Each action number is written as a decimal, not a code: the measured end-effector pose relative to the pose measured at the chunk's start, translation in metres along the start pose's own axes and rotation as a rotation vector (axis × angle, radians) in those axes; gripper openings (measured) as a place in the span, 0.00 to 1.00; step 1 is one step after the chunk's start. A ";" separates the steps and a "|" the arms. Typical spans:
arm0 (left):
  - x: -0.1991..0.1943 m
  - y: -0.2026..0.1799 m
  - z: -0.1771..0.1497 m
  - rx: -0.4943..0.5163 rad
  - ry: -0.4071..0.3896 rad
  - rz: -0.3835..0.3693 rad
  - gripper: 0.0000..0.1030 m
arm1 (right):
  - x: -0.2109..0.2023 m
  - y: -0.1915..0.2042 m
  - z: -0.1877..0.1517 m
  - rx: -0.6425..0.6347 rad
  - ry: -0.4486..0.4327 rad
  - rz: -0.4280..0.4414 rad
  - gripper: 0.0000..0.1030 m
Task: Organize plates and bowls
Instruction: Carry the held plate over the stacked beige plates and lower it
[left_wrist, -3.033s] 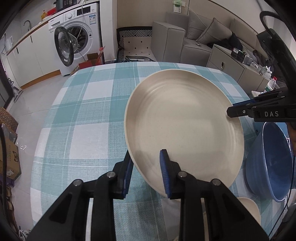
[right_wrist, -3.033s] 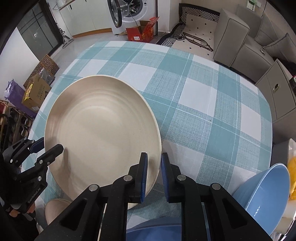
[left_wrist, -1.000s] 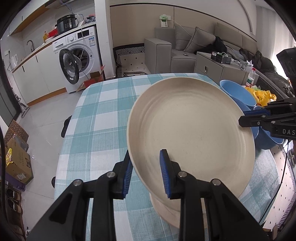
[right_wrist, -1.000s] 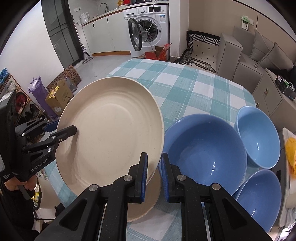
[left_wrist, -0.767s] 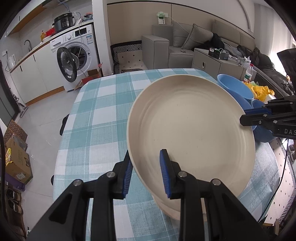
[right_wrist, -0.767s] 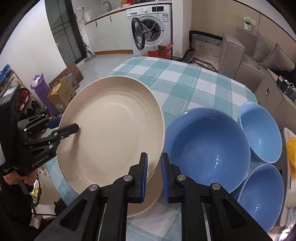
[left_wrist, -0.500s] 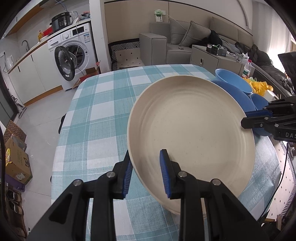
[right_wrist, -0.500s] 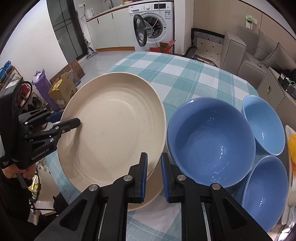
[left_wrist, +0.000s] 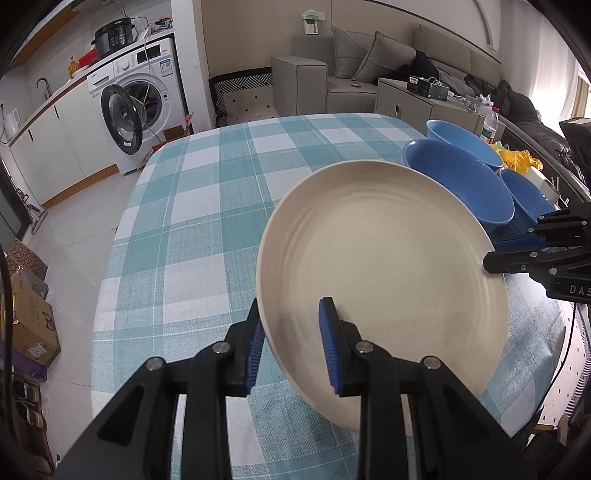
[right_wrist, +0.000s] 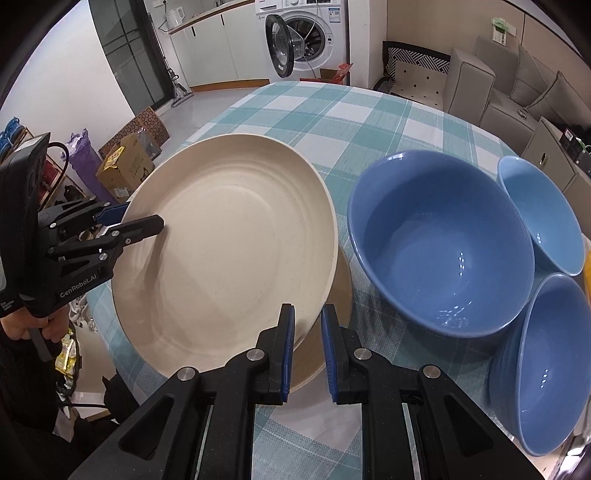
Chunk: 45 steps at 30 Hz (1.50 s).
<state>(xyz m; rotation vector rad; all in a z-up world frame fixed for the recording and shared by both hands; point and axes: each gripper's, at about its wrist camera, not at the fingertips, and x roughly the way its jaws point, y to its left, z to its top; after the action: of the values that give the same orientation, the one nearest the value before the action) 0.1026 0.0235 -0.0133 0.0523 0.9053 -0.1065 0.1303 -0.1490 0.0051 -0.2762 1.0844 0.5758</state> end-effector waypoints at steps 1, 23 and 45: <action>0.001 -0.001 -0.001 0.003 0.003 0.000 0.26 | 0.000 0.001 -0.002 0.000 0.003 0.001 0.15; 0.024 -0.010 -0.006 0.024 0.051 -0.010 0.26 | 0.018 -0.010 -0.023 0.046 0.027 0.008 0.15; 0.045 -0.017 -0.009 0.066 0.090 0.011 0.29 | 0.040 -0.002 -0.022 0.030 0.084 -0.039 0.15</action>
<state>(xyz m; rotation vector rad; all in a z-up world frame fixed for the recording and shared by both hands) 0.1214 0.0046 -0.0537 0.1242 0.9916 -0.1244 0.1291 -0.1489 -0.0407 -0.2975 1.1652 0.5164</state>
